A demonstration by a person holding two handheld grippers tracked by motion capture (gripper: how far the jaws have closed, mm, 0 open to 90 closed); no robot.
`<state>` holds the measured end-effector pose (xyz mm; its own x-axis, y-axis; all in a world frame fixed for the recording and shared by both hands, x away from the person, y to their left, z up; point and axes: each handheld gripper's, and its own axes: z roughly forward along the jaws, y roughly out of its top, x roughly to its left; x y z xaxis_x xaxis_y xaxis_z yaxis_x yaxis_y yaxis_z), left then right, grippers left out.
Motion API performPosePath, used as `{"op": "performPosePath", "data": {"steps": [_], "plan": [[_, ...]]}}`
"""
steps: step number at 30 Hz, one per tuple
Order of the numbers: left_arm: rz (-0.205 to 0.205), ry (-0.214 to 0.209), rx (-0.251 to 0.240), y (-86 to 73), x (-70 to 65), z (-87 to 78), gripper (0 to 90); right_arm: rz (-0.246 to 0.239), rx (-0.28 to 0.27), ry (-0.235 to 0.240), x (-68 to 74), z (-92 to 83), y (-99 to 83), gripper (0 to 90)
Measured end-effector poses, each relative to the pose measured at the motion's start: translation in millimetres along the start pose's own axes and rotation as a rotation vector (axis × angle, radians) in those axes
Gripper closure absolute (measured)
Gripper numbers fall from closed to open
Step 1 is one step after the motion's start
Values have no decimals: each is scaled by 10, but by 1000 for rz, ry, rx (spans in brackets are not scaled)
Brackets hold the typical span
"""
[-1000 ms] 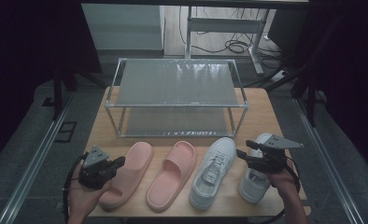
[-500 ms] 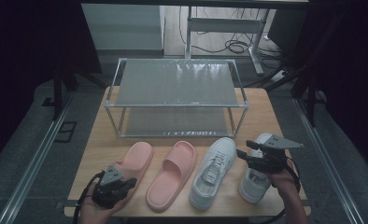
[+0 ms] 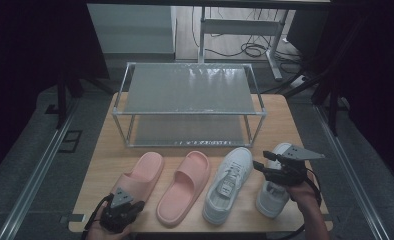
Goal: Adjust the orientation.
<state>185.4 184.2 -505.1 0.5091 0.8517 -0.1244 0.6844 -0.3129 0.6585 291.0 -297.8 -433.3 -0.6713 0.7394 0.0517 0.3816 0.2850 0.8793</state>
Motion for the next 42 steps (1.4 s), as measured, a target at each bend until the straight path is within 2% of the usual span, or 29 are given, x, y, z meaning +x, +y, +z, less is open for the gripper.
{"op": "performPosePath", "data": {"steps": [4, 14, 19, 27, 34, 42], "plan": [[-7, 11, -6, -10, 32, -22, 900, 1, 0, -5, -7, -11, -2, 420], [-25, -9, -9, -33, 73, -39, 900, 1, 1, -6, -13, -19, -4, 420], [-35, 14, -12, -43, 133, -57, 900, 1, 0, -8, -13, -21, -4, 420], [-62, 30, -10, -62, 282, -98, 900, -2, 8, -8, -8, -4, -6, 420], [-86, 65, -16, -73, 411, -125, 900, 1, 3, -11, -15, -10, -7, 420], [-120, 94, -17, -47, 633, -137, 900, 3, 2, -13, -18, -9, -10, 420]]}}
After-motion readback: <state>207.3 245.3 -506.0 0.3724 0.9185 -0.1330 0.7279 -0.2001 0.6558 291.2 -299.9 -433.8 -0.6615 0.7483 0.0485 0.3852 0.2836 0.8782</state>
